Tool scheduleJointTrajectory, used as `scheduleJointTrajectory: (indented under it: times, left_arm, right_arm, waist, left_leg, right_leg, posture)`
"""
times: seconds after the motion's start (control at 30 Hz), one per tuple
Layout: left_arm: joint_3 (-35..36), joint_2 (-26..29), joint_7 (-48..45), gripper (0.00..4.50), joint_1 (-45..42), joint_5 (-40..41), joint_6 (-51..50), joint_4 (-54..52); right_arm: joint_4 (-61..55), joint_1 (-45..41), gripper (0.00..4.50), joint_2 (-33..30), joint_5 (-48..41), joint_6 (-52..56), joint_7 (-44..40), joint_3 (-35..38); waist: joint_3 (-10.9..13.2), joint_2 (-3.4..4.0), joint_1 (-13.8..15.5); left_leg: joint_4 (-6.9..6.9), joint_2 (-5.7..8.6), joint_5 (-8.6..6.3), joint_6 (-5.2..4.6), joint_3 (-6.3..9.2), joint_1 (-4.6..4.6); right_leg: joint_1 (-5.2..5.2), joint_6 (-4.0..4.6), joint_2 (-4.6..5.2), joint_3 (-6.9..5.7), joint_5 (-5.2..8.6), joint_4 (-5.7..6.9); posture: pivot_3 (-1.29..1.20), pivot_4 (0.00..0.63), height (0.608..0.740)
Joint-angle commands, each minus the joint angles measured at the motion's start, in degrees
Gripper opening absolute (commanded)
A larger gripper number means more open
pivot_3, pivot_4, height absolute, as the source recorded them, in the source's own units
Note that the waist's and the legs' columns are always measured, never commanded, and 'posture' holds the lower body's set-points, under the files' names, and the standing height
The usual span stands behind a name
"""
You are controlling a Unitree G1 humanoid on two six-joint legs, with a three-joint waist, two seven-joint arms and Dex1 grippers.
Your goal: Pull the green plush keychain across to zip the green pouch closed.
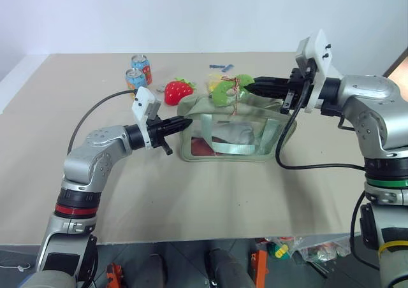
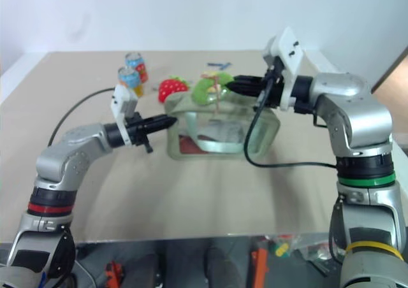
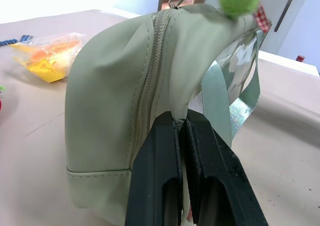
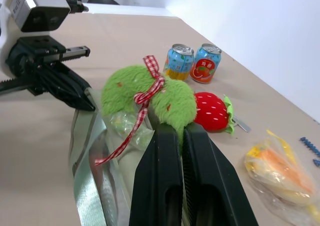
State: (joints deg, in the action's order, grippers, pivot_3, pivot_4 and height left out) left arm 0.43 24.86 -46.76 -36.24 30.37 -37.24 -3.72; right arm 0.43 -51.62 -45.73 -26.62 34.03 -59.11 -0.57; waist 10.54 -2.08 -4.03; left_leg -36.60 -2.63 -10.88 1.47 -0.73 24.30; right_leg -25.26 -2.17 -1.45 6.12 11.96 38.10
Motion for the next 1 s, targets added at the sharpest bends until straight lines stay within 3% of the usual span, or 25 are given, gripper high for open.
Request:
scheduleJointTrajectory:
  times: [0.03, 1.0]
  left_arm:
    - [-0.2, 0.4, -0.5, 0.0, -1.4, 0.0, 0.7, -1.3]
    - [0.1, -0.4, 3.1, 0.0, -2.5, -0.9, 0.4, -0.4]
  right_arm:
    - [-0.6, 0.5, 0.04, -2.9, -0.2, -1.0, -1.8, 3.3]
    - [6.1, 2.8, 0.04, -10.1, 9.1, -12.8, -7.1, 3.6]
  waist:
    - [0.0, 0.0, 0.0]
    - [0.0, 0.0, 0.1]
  left_leg:
    - [0.0, 0.01, 0.0, 0.0, 0.0, 0.0]
    - [-0.01, 0.07, 0.0, 0.0, -0.06, -0.01]
  right_leg:
    - [0.0, 0.0, 0.01, 0.0, 0.0, 0.0]
    - [0.0, -0.02, 0.09, 0.03, 0.0, -0.01]
  posture:
    - [0.0, 0.15, 0.74]
    - [0.0, 0.15, 0.74]
